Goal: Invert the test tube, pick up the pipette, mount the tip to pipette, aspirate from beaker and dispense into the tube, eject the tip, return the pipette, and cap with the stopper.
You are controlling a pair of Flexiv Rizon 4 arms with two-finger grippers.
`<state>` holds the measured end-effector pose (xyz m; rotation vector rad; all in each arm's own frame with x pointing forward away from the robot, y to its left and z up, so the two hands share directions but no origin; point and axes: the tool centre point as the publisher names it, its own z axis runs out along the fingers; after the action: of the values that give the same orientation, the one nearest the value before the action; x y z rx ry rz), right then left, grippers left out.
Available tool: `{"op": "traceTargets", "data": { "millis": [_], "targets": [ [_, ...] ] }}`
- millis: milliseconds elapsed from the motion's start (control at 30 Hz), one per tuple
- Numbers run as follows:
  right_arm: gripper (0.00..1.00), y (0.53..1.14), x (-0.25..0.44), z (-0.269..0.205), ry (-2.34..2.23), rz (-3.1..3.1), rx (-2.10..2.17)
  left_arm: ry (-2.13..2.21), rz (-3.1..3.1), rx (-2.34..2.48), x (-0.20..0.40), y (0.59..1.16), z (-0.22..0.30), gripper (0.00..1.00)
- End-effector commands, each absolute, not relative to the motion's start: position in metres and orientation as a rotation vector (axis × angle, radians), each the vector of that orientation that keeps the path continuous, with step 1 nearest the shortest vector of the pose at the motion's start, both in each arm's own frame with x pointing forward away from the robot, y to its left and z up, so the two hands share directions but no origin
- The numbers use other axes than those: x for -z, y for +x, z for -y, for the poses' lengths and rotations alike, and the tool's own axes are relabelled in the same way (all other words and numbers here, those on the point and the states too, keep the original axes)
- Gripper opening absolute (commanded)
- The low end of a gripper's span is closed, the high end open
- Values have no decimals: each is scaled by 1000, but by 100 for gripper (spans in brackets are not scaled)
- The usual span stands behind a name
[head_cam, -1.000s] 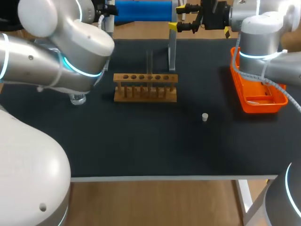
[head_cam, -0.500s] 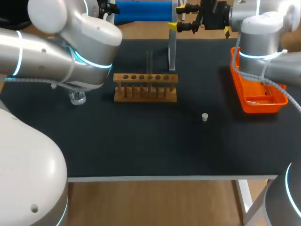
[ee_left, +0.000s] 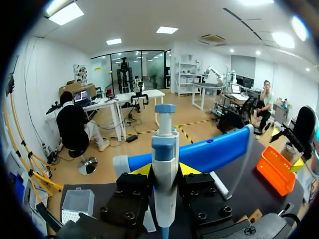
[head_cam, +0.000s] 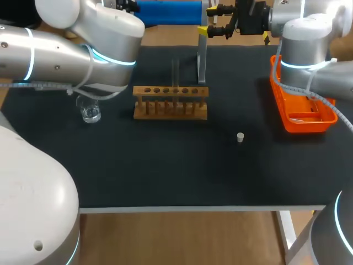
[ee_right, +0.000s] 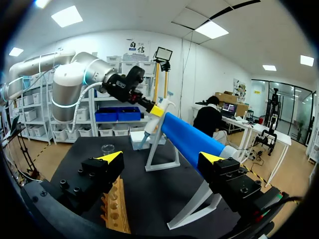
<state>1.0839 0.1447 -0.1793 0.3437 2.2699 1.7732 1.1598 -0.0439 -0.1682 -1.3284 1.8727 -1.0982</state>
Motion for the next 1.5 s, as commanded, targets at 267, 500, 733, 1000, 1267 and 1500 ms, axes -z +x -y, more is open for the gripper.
{"op": "traceTargets", "data": {
  "millis": [267,500,733,1000,1267,1500],
  "targets": [
    [100,1085,179,-144,342,-2276,-1772,-1351,-1895,1080,176,1166,45,0],
    [100,1085,179,-144,342,-2276,-1772,-1364,-1901,1074,182,1168,46,0],
    [100,1085,179,-144,342,-2276,-1772,-1368,-1908,1075,186,1171,48,0],
    [100,1085,179,-144,342,-2276,-1772,-1381,-1910,1083,191,1172,48,0],
    [100,1085,179,-144,342,-2276,-1772,-1390,-1911,1086,195,1173,50,0],
    [100,1085,179,-144,342,-2276,-1772,-1396,-1918,1086,200,1174,51,0]
  ]
}}
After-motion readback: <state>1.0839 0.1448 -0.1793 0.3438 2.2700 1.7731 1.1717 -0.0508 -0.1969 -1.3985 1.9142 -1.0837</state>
